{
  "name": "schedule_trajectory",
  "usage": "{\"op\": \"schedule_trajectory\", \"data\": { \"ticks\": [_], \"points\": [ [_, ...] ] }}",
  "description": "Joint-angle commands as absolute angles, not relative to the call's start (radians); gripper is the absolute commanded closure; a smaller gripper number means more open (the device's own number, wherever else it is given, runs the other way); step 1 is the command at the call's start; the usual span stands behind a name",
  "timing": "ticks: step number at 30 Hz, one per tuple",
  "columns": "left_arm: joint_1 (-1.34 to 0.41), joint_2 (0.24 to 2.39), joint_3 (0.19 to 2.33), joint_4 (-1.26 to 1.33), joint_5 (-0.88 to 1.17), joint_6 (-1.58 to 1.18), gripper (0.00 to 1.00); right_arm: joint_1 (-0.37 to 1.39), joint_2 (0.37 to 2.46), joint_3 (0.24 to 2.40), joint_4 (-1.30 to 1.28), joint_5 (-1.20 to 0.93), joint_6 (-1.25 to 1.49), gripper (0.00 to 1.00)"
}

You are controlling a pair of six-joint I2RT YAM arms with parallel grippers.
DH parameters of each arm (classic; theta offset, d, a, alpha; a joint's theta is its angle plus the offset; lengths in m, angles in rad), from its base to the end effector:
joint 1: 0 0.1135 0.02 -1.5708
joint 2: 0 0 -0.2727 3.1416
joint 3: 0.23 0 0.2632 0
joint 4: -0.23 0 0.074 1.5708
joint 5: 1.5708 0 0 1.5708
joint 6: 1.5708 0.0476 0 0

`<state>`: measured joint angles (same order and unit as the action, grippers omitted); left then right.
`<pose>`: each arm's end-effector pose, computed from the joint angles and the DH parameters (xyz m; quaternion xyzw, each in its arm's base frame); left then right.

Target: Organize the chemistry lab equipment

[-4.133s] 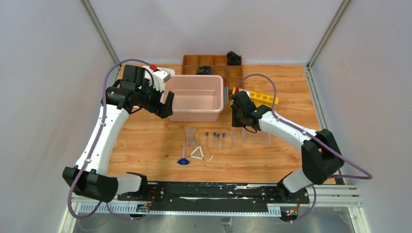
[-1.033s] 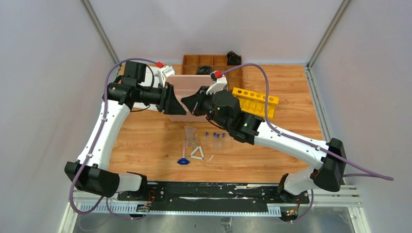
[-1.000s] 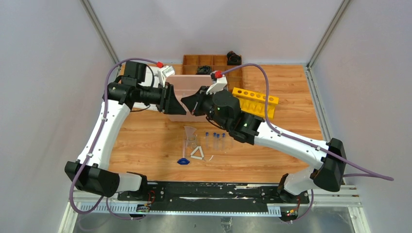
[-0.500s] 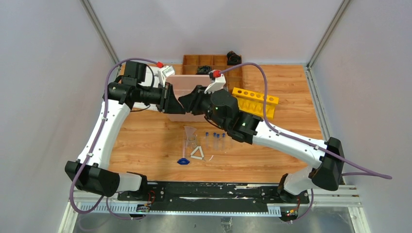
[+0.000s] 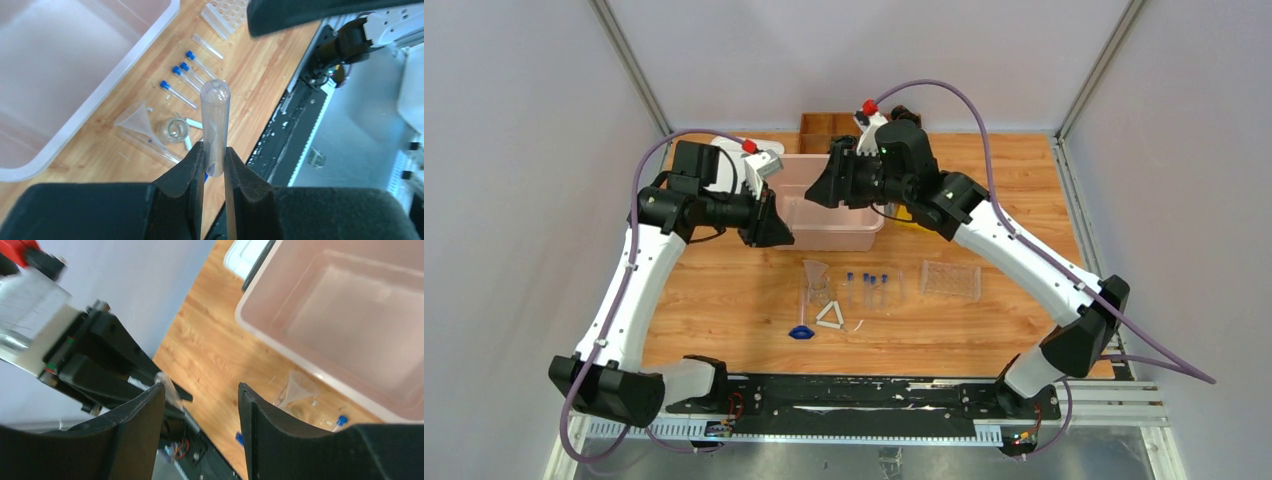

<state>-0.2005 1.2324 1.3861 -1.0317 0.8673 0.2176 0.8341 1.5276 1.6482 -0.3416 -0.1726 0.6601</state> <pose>0.2284 -0.0835 0.3886 0.3167 0.8053 -0.3926 0.3115 0.2448 0.2820 0.4498 -0.1212 0.7702 0.4724 0.4110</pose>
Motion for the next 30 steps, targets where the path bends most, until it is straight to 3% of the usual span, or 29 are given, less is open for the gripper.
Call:
{"op": "schedule_trajectory", "data": {
  "ticks": [1,16,23,30],
  "points": [
    [-0.207,1.177,1.367,-1.026,0.805,0.323,0.95,0.835,1.561,1.715,-0.441,-0.416,0.617,0.41],
    [-0.227,1.171,1.320,-1.028,0.779,0.350,0.95,0.857,1.686,1.818,-0.438,-0.475,0.656,0.41],
    [-0.227,1.168,1.313,-1.027,0.779,0.353,0.95,0.872,1.727,1.854,-0.476,-0.450,0.634,0.56],
    [-0.227,1.166,1.320,-1.027,0.778,0.351,0.95,0.889,1.761,1.883,-0.490,-0.445,0.631,0.60]
  ]
}}
